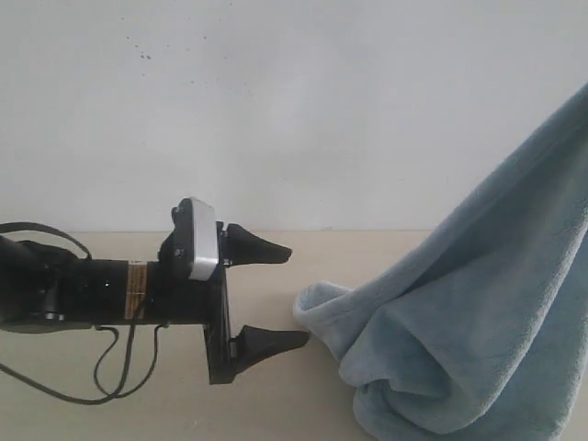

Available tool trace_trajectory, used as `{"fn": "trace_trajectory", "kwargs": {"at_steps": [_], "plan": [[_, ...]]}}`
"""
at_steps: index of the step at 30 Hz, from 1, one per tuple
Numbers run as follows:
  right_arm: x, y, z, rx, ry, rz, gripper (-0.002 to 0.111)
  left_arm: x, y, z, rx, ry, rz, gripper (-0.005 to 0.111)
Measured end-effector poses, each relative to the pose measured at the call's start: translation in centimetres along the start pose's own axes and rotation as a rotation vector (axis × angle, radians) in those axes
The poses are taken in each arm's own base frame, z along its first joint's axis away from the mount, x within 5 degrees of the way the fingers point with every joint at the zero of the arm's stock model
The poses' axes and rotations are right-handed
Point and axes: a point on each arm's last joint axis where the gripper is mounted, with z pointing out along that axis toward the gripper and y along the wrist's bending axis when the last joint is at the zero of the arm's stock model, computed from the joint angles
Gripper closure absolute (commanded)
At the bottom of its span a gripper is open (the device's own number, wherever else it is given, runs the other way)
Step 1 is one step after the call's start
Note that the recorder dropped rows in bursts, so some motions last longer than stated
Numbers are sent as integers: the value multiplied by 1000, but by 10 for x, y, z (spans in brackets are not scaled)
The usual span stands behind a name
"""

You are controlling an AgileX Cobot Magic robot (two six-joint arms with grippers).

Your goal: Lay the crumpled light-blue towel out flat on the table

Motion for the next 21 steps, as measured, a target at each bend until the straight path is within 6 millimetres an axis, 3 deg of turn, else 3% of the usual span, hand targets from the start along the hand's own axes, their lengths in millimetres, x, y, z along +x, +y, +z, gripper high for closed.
{"fn": "trace_trajectory", "kwargs": {"at_steps": [9, 21], "plan": [[-1, 2, 0, -22, -11, 23, 108, 33, 28, 30, -15, 43, 37, 15], [-4, 4, 0, -49, -38, 51, 108, 69, 30, 49, 45, 92, 65, 15]]}}
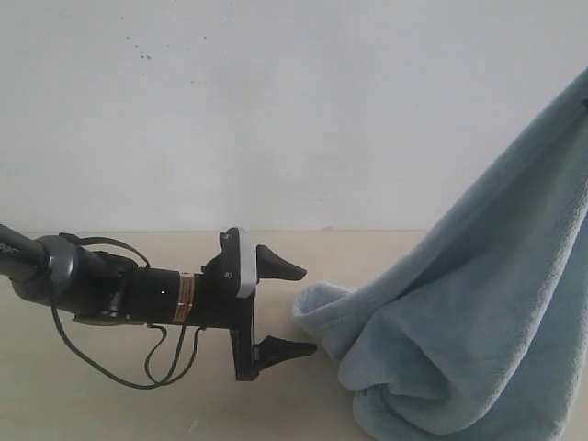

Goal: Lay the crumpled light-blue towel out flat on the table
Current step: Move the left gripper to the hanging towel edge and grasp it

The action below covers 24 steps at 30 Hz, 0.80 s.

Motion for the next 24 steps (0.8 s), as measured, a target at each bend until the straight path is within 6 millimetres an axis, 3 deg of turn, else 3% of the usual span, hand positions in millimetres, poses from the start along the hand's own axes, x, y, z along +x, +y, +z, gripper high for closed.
{"fn": "trace_trajectory", "kwargs": {"at_steps": [6, 17, 24], "plan": [[0, 1, 0, -7, -3, 8, 108, 5, -4, 3, 21, 42, 13, 22], [0, 3, 0, -34, -4, 41, 108, 5, -10, 14, 25, 134, 27, 81], [0, 4, 0, -41, -3, 49, 108, 7, -9, 14, 16, 153, 25, 95]]}}
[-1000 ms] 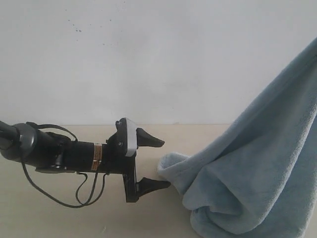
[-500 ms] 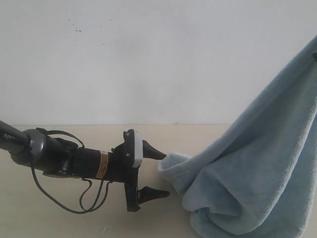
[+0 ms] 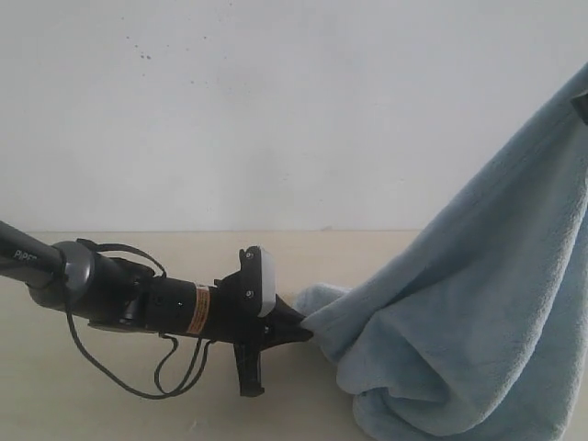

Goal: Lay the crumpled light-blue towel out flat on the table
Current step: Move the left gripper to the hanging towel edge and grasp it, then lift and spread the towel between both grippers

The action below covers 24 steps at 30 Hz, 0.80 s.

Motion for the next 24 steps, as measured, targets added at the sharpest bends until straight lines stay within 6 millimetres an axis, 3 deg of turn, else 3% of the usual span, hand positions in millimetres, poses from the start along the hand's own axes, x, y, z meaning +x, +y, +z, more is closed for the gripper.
{"fn": "trace_trajectory", "kwargs": {"at_steps": [7, 11, 18, 24], "plan": [[0, 0, 0, -1, 0, 2, 108, -1, 0, 0, -2, -2, 0, 96], [0, 0, 0, -1, 0, 2, 108, -15, 9, -8, -29, -13, 28, 100], [0, 0, 0, 1, 0, -2, 108, -62, 46, -54, -155, -68, 21, 103], [-1, -5, 0, 51, -6, -63, 108, -99, 65, -101, -199, -68, 67, 103]]}}
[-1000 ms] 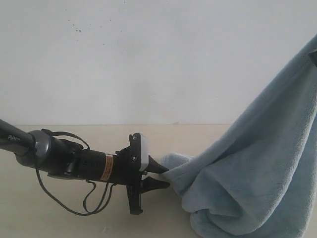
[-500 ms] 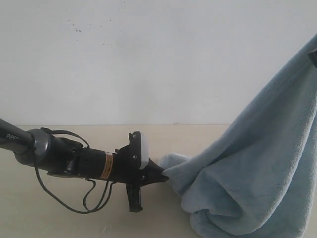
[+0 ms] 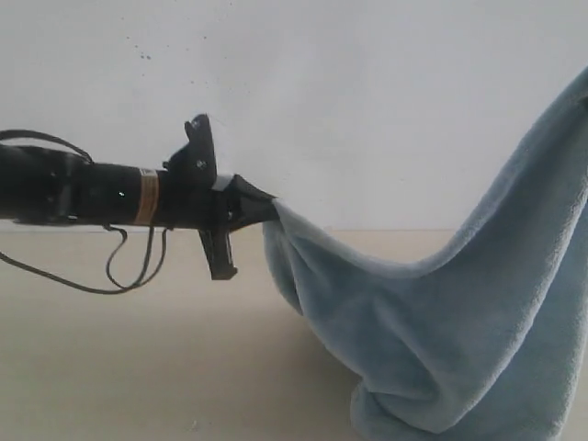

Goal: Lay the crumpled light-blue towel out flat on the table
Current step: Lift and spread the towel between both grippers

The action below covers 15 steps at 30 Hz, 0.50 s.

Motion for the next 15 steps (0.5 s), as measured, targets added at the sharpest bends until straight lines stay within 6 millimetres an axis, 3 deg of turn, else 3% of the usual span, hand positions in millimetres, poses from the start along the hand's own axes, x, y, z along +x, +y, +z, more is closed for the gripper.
{"fn": "trace_trajectory", "kwargs": {"at_steps": [3, 8, 10, 11, 13, 15], "plan": [[0, -3, 0, 35, 5, -42, 108, -27, 14, -28, -18, 20, 54, 103], [2, -16, -1, 172, 28, -124, 108, -108, 34, -98, -145, 2, 183, 103], [2, -21, -3, 223, 34, -124, 108, -133, 35, -119, -199, -19, 228, 103], [3, -25, -6, 255, 36, -96, 108, -160, 33, -142, -250, -50, 272, 103], [4, -28, -10, 277, 43, -75, 108, -191, 28, -170, -310, -92, 302, 103], [6, -29, -11, 285, 65, -64, 108, -205, 24, -184, -335, -118, 290, 103]]}}
